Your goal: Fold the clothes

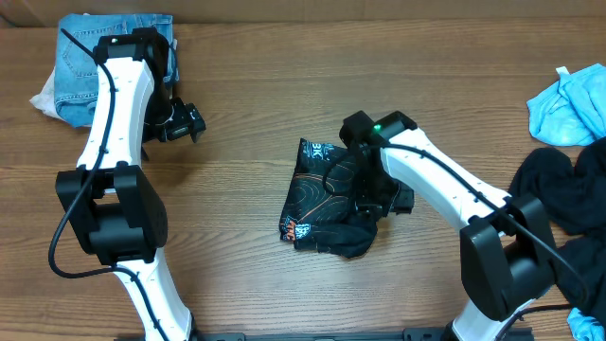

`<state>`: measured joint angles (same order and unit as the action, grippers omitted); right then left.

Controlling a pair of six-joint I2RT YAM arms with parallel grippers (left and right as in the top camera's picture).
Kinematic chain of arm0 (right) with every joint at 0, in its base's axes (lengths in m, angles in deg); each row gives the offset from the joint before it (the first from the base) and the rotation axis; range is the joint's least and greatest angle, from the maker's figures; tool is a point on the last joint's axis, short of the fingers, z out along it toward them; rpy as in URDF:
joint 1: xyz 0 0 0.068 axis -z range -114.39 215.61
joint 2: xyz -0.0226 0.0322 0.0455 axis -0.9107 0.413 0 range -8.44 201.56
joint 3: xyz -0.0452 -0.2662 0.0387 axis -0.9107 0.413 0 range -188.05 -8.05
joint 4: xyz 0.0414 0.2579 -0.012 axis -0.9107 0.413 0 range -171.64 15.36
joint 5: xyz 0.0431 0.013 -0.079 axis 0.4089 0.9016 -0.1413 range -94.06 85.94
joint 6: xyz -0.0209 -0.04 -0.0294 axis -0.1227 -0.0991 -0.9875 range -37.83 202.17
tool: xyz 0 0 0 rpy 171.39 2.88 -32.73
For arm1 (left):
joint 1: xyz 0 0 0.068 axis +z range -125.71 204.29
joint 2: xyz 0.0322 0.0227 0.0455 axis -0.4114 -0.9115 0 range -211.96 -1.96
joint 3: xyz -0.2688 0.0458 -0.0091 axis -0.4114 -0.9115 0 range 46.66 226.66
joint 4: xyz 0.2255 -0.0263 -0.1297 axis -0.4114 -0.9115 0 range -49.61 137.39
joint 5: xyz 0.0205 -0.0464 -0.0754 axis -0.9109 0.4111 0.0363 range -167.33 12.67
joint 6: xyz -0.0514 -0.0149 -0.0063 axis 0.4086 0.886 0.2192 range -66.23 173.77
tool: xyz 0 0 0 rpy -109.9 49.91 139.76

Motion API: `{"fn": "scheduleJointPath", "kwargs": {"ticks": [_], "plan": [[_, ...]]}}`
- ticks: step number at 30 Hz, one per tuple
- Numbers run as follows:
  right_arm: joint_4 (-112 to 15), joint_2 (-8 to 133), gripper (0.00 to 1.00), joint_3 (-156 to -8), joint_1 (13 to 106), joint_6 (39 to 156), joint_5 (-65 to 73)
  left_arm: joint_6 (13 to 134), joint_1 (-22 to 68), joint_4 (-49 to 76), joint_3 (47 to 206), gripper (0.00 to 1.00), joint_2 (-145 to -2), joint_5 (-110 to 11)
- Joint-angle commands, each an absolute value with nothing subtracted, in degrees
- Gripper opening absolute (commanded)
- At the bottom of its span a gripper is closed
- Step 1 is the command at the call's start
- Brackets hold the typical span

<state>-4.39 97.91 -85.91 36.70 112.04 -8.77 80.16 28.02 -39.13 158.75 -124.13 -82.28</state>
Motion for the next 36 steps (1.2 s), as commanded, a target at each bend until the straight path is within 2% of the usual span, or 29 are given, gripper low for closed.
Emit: {"fn": "scheduleJointPath", "kwargs": {"ticks": [1, 4, 11, 13, 16, 21, 26, 28, 36], "plan": [[-4.8, 96.8, 0.57, -90.1, 36.6, 104.0, -4.8, 79.0, 27.5, -38.9, 158.6, 1.00, -123.7, -81.8], [-5.0, 96.8, 0.69, -89.8, 36.4, 97.3, 0.4, 79.0, 27.5, -38.9, 158.6, 1.00, -123.7, -81.8], [-8.8, 96.9, 0.69, -84.3, 36.4, 94.3, 4.7, 79.0, 27.5, -38.0, 158.6, 1.00, -123.7, -81.8], [-10.4, 97.0, 0.61, -82.6, 36.4, 94.4, 5.2, 79.0, 27.5, -38.0, 158.6, 1.00, -123.7, -81.8], [-11.8, 97.0, 0.38, -81.0, 36.4, 94.8, 5.0, 79.0, 27.6, -37.9, 158.6, 1.00, -123.7, -81.8], [-12.7, 97.0, 0.15, -80.5, 36.5, 101.1, -1.4, 79.0, 27.5, -37.8, 158.6, 1.00, -123.7, -81.8], [-9.0, 97.0, 0.12, -80.5, 37.2, 112.3, -8.5, 79.0, 27.5, -38.1, 158.6, 1.00, -123.7, -81.8], [-7.1, 97.0, 0.04, -80.5, 37.4, 113.9, -8.3, 79.0, 27.5, -38.0, 158.6, 1.00, -123.7, -81.8], [-3.9, 97.0, 0.04, -80.5, 37.4, 119.1, -6.5, 79.0, 27.5, -38.2, 158.6, 1.00, -123.7, -81.8]]}}
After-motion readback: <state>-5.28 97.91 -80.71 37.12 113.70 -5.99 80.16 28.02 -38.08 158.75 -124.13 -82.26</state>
